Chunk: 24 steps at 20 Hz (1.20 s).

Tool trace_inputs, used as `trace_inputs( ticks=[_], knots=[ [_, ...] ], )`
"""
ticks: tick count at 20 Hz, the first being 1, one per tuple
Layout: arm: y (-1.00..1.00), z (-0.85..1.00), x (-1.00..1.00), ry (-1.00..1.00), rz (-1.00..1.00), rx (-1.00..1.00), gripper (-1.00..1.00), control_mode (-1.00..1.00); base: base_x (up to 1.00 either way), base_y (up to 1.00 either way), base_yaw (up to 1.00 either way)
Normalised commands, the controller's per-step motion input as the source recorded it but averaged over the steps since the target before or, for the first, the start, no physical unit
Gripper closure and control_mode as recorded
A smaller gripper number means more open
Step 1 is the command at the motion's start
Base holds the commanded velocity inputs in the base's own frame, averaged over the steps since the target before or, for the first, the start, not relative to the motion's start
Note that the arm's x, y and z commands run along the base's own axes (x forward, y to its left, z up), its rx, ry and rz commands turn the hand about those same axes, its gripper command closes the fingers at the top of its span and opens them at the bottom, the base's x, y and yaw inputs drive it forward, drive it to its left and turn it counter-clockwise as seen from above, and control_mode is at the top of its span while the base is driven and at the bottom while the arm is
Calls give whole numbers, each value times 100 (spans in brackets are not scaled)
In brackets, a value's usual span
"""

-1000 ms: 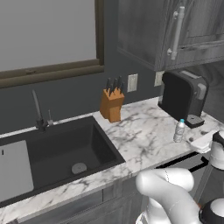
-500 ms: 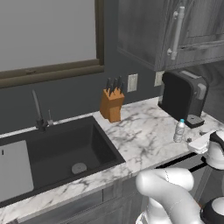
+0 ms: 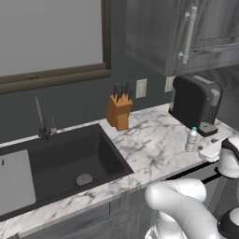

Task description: Take the bottled waters from the counter and place them in the freezer to freeze. Close the freezer door after placing the bottles.

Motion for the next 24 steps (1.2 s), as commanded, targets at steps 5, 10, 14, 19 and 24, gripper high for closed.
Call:
trace_inputs(
  ticks=[5, 10, 14, 19, 24],
  knots=[
    [0, 0, 1, 0, -4, 0, -100, -100, 0, 0, 0],
    [0, 0, 1, 1, -5, 0, -100, -100, 0, 0, 0],
    [0, 0, 7, 7, -6, 0, -100, -100, 0, 0, 0],
    [1, 0, 3, 9, -3, 4, -100, -100, 0, 0, 0],
    [2, 0, 0, 5, 0, 11, -100, -100, 0, 0, 0]
  ],
)
